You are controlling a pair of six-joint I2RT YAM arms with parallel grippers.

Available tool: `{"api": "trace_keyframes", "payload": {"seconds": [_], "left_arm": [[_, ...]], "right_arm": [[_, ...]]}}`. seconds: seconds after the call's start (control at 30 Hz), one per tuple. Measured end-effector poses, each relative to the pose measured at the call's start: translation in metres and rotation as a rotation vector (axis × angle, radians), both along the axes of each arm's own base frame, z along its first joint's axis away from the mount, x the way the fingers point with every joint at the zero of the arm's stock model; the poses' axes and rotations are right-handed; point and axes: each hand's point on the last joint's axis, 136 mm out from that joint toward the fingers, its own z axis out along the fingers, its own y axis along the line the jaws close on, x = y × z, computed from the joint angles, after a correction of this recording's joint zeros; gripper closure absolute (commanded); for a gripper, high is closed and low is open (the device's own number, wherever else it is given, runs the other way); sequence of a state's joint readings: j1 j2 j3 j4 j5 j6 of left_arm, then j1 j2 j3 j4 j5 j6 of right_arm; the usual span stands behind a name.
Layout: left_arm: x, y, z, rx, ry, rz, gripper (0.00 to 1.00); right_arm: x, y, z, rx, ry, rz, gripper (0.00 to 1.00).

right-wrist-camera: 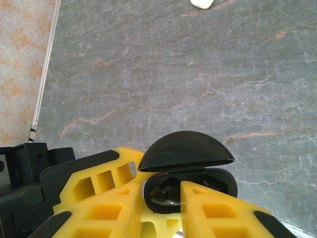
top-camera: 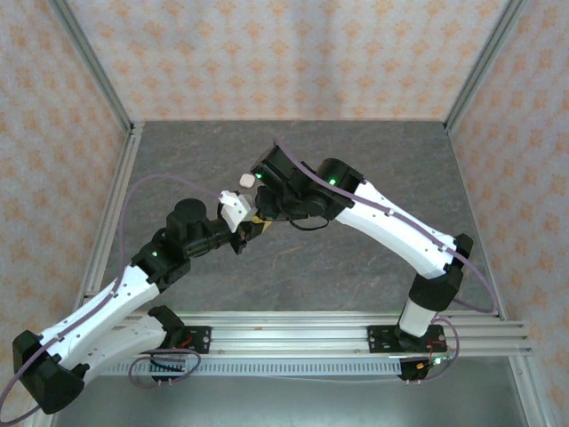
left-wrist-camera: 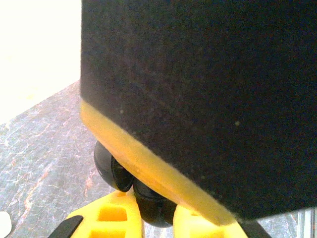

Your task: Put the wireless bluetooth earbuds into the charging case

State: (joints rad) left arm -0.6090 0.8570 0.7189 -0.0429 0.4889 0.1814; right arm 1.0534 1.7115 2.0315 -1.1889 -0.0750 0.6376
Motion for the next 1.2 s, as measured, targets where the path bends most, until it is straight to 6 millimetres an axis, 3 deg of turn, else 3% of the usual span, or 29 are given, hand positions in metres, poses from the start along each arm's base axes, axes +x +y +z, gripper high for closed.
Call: {"api": "trace_keyframes", "payload": {"seconds": [0.23,0.4,0.53,0.67,0.77,0.9,1.03,1.2], "left_arm": [[-0.002,0.001,0.003,-0.005,-0.007,0.000,1.00],[-0.003,0.002,0.005,-0.008,-0.012,0.000,1.00],[-0.004,0.003,0.006,-0.010,-0.014,0.000,1.00],[-0.005,0.004,0.006,-0.009,-0.012,0.000,1.00],[-0.005,0.004,0.006,-0.011,-0.008,0.001,1.00],[-0.005,0.004,0.002,-0.018,0.017,0.006,1.00],[-0.005,0.004,-0.008,-0.019,0.053,0.012,1.00],[-0.003,0.002,-0.017,-0.012,0.080,0.016,1.00]], "right_arm": [[0.001,0.000,0.007,0.004,-0.025,0.010,0.69],[0.006,-0.012,0.023,0.009,-0.089,-0.008,0.68],[0.013,-0.038,0.046,0.039,-0.144,-0.055,0.67],[0.031,-0.084,0.044,0.024,-0.157,-0.160,0.67],[0.049,-0.118,0.015,-0.017,-0.115,-0.251,0.68],[0.071,-0.146,-0.050,-0.088,0.013,-0.335,0.69],[0.084,-0.150,-0.113,-0.119,0.158,-0.358,0.70],[0.106,-0.143,-0.168,-0.122,0.278,-0.369,0.64]]}}
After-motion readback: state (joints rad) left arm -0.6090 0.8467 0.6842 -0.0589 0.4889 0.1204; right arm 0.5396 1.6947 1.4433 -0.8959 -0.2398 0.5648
